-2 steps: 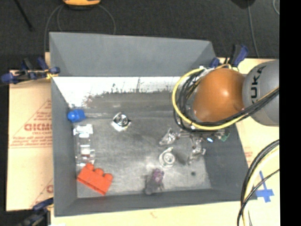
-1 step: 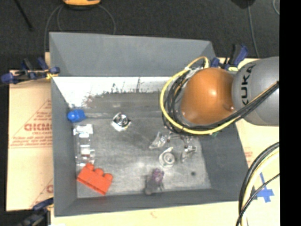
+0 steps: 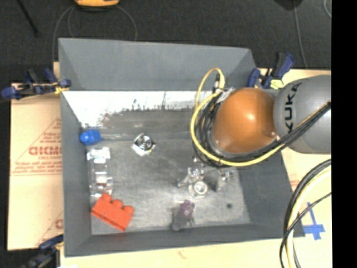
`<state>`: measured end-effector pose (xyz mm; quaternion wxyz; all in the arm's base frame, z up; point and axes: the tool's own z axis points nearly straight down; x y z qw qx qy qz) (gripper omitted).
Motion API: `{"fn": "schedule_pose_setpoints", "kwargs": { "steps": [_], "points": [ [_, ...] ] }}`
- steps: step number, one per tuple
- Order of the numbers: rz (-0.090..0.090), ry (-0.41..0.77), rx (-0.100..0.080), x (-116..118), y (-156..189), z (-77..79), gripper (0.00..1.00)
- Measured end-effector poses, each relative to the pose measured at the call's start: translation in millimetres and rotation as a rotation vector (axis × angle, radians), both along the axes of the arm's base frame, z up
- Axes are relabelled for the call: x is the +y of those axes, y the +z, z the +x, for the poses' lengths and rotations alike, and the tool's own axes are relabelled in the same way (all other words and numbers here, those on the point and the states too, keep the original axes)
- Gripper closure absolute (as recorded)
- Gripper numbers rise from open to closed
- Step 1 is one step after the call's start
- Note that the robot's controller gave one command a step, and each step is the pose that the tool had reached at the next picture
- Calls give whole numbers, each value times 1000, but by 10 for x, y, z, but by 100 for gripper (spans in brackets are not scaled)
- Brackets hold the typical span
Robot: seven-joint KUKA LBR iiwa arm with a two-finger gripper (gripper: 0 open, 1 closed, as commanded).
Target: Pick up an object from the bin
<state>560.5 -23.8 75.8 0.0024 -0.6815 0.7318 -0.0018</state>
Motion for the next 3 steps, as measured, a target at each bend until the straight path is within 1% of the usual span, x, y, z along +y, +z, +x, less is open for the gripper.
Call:
{"fn": "schedule_pose_setpoints", "kwargs": {
  "steps": [1, 2, 3],
  "points": [
    [3, -6, 1, 3, 18, 16, 0],
    [0, -8, -3, -8, 55, 39, 100],
    [-1, -13, -2, -17, 733, 61, 100]
  ]
}}
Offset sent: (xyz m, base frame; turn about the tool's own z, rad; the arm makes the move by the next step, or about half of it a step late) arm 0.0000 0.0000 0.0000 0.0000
